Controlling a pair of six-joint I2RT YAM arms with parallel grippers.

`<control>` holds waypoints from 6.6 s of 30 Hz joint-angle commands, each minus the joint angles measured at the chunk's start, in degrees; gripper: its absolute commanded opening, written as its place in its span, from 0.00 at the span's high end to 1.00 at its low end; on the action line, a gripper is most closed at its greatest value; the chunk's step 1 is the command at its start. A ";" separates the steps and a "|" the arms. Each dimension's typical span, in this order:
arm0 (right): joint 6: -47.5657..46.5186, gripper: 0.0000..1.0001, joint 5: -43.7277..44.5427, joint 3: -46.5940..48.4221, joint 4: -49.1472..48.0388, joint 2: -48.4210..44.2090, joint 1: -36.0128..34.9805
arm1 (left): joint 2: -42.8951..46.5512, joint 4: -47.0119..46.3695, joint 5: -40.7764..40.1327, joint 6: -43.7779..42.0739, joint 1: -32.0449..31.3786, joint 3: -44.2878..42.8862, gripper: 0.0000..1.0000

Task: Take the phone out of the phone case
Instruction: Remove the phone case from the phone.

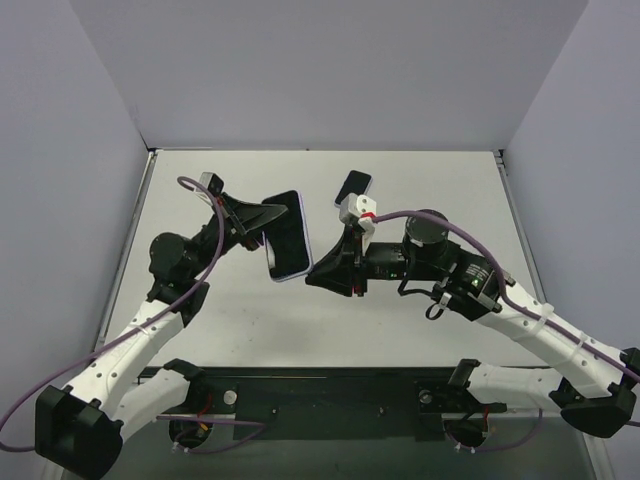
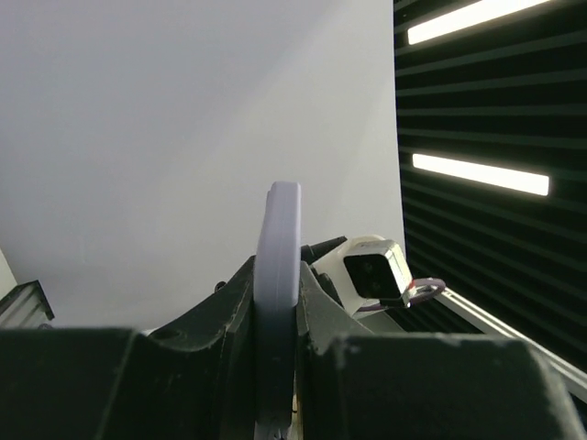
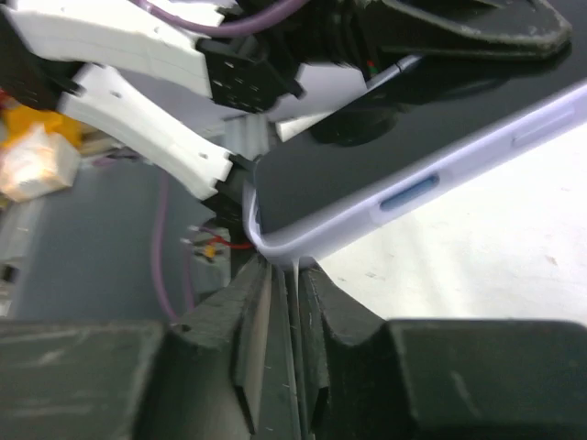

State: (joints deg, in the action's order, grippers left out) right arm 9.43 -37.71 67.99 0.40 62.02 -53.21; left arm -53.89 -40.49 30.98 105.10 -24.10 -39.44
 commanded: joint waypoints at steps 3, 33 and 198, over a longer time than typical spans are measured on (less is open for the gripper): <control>-11.19 1.00 19.77 -2.77 8.21 2.32 0.12 | 1.33 -11.45 0.39 14.96 -1.13 -3.27 1.00; 40.58 0.55 1.69 -6.46 -10.33 -4.19 3.20 | 2.47 13.16 -1.81 -19.23 0.63 -8.20 1.00; 70.99 1.00 8.10 -18.33 -39.78 -2.16 9.27 | 16.45 12.37 -8.66 -33.29 -7.89 11.58 0.30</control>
State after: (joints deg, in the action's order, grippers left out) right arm 79.35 -28.97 48.62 -29.91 62.24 -43.90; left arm -36.01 -25.54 23.94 72.97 -30.98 -27.35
